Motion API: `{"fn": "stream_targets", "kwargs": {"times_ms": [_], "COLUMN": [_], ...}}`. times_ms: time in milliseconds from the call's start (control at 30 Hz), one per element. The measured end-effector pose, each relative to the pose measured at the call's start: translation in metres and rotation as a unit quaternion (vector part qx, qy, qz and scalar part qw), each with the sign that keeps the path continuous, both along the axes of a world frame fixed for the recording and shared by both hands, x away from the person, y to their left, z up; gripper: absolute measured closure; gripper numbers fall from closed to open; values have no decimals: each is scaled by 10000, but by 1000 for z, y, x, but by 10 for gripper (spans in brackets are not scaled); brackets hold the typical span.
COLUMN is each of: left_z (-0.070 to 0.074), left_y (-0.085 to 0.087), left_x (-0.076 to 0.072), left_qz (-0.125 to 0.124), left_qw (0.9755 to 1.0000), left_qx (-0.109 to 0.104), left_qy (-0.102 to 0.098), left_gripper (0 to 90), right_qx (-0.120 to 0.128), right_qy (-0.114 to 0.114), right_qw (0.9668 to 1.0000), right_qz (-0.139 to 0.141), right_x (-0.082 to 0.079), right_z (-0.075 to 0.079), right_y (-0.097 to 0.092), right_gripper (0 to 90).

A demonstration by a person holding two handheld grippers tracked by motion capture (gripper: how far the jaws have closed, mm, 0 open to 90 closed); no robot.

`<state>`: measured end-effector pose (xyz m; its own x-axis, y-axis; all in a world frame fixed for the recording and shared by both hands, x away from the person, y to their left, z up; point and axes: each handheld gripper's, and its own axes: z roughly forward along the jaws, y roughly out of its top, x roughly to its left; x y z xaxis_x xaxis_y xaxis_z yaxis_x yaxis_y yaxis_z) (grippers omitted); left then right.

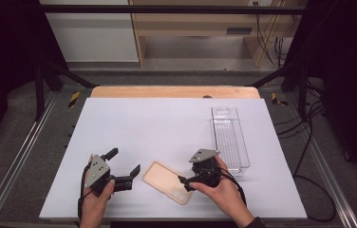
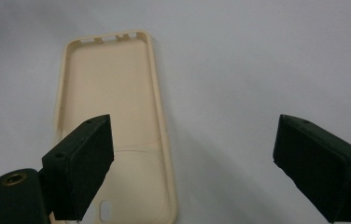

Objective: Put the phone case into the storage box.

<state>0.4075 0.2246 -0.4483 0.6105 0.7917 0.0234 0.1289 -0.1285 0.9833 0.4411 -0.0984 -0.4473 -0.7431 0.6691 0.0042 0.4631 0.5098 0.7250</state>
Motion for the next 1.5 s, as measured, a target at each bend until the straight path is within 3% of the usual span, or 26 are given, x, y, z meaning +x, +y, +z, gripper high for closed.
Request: {"fn": "stream_targets", "kwargs": {"times_ms": [267, 300, 367, 433, 633, 933, 1500], "left_z": [-1, -1, -1, -1, 0, -1, -1], "left_y": [-1, -1, -2, -2, -1, -2, -3], "left_x": [1, 1, 0, -1, -3, -2, -2], "left_qz": [-15, -21, -24, -24, 2, -12, -74], "left_qw": [10000, 10000, 10000, 10000, 10000, 10000, 10000], "left_qx": [35, 51, 53, 58, 12, 38, 36], "left_qy": [19, 20, 12, 8, 5, 2, -17], "left_gripper": [13, 13, 14, 14, 13, 12, 12], "right_qx": [24, 13, -8, -6, 63, 118, 191], "right_qy": [56, 105, 157, 151, 191, 308, 565], "right_qw": [9999, 9998, 9997, 9995, 9995, 9991, 9979], "right_qz": [111, 168, 202, 269, 249, 263, 266], "right_x": [1, 1, 1, 0, 0, -2, 4], "right_z": [-5, -7, -9, -10, -11, -16, -26], "right_y": [2, 2, 2, 1, -4, -7, 1], "right_gripper": [232, 302, 338, 438, 525, 566, 757]}}
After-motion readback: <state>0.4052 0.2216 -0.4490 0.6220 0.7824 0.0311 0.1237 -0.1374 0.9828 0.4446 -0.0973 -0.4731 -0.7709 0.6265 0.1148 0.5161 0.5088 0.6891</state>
